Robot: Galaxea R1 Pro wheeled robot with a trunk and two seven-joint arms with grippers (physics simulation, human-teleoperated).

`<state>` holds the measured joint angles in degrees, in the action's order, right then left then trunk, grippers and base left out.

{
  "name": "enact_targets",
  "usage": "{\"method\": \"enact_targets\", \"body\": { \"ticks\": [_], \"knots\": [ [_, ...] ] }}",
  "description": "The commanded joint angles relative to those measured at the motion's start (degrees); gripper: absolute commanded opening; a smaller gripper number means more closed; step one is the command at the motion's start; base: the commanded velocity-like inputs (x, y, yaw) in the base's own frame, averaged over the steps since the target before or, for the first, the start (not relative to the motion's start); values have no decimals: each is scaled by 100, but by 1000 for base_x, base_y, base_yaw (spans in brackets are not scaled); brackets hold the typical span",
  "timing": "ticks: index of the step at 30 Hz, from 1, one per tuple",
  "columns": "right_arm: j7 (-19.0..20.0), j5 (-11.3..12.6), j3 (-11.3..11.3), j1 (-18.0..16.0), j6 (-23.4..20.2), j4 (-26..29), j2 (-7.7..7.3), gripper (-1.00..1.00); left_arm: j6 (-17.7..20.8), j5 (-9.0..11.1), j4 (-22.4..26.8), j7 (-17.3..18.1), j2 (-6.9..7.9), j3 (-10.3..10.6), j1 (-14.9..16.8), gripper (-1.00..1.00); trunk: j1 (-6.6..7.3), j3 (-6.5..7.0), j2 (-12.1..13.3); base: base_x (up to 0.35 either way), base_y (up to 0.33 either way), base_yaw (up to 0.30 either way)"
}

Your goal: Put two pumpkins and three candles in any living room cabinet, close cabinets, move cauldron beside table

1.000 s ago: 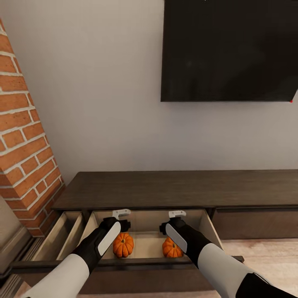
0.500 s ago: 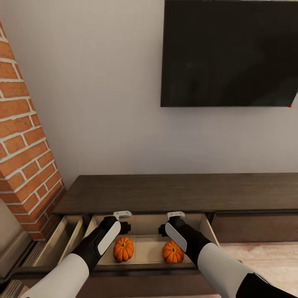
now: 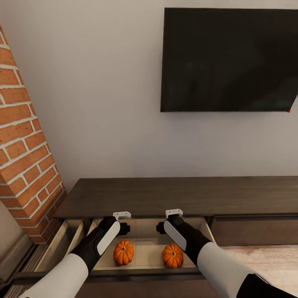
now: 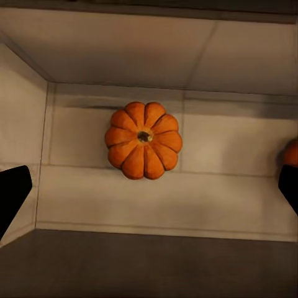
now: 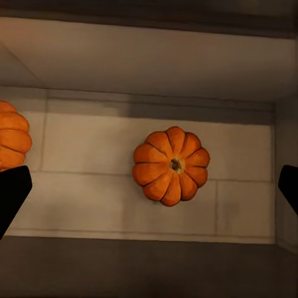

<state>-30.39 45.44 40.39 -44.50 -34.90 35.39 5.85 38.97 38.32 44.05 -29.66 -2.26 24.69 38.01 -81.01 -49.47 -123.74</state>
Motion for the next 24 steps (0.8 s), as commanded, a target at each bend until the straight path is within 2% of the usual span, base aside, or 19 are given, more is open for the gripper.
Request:
{"method": "enact_targets", "body": {
  "ticks": [1, 12, 18, 22, 24],
  "knots": [
    [-55, 61, 30, -7, -6, 9, -4, 100, 6, 61, 7, -57, 7, 18, 4, 100, 23, 12, 39, 0, 0, 0],
    [-55, 61, 30, -7, -8, 8, -9, 100, 30, 54, 7, -57, 29, 18, 4, 100, 265, 210, 480, 0, 0, 0],
    [-61, 61, 23, -7, -16, 3, -13, 100, 32, 60, 7, -65, 89, 20, 4, 100, 397, 318, 721, 0, 0, 0],
    [-77, 57, -71, -7, -137, 3, -16, 100, 32, 94, 4, -61, 295, 11, 4, 100, 485, 389, 881, -61, 33, 0],
    [-90, 48, -296, -7, -214, 6, -23, 100, 32, 121, 0, -41, 463, -1, 4, 100, 529, 425, 961, -170, 122, 0]
  ]
}}
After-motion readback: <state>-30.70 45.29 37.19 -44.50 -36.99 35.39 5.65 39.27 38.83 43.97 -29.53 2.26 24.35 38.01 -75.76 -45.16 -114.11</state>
